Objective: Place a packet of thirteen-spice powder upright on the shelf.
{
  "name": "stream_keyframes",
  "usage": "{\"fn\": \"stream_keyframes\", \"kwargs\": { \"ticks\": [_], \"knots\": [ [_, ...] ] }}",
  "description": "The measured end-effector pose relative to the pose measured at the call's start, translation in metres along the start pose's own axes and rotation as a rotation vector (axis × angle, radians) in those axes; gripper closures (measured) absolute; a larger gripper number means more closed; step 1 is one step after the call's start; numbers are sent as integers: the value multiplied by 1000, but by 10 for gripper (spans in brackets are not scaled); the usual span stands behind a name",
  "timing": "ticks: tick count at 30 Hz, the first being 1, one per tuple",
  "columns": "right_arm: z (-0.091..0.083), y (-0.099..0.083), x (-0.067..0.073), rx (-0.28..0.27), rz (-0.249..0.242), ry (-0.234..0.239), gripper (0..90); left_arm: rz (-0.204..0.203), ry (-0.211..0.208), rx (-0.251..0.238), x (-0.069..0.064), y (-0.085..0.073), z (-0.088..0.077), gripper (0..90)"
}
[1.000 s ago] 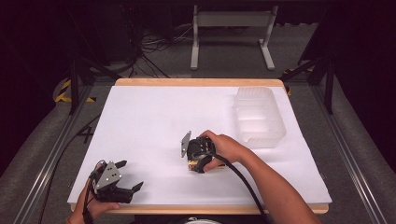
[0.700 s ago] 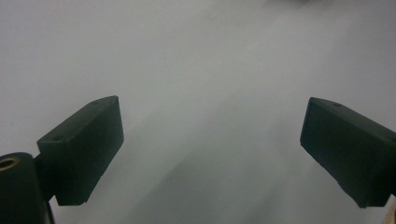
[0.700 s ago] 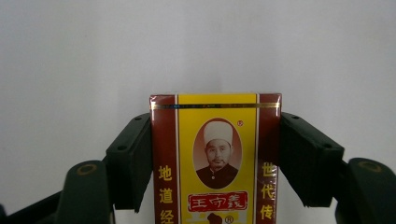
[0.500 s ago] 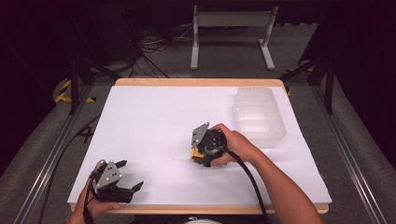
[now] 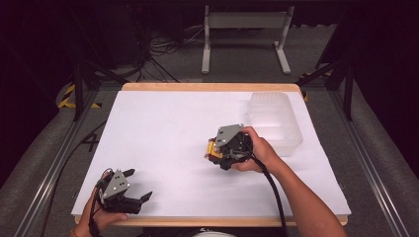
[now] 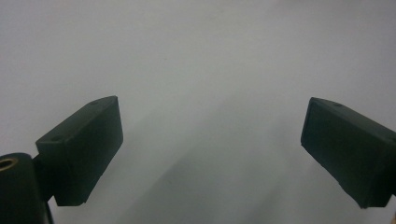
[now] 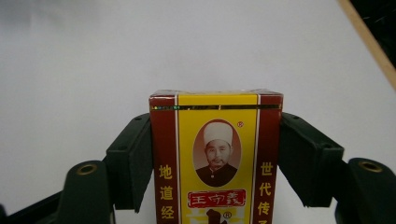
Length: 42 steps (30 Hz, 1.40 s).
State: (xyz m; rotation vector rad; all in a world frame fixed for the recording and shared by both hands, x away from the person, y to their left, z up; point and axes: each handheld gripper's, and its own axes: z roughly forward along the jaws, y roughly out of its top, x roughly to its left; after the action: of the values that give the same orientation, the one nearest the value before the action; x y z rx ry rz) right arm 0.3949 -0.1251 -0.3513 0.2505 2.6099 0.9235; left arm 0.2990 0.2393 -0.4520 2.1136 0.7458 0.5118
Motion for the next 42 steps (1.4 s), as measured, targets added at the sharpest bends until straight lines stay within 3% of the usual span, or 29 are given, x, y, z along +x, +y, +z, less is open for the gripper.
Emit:
{"fn": "stream_keyframes", "kwargs": {
  "ticks": [4, 9, 18, 22, 26, 31, 33, 42],
  "knots": [
    [-7, 0, -3, -56, 41, -48, 328, -1, 1, 0, 0, 0, 0, 64],
    [-20, -1, -13, -140, 126, -153, 328, 1, 0, 0, 0, 0, 0, 64],
    [-39, -11, -37, -221, 246, -284, 329, 1, -1, 1, 0, 0, 0, 64],
    [-47, -17, -47, -236, 281, -352, 328, 0, 0, 2, 0, 0, 0, 63],
    [-52, -23, -53, -245, 306, -385, 329, 1, -2, 1, 0, 0, 0, 64],
    [-58, -33, -67, -239, 355, -475, 328, 4, -4, 4, 0, 0, 0, 63],
    [-61, -39, -75, -249, 394, -516, 329, 5, -4, 3, 0, 0, 0, 64],
    [-67, -60, -97, -240, 502, -610, 328, 3, -4, 10, -1, 0, 2, 64]
  ]
}}
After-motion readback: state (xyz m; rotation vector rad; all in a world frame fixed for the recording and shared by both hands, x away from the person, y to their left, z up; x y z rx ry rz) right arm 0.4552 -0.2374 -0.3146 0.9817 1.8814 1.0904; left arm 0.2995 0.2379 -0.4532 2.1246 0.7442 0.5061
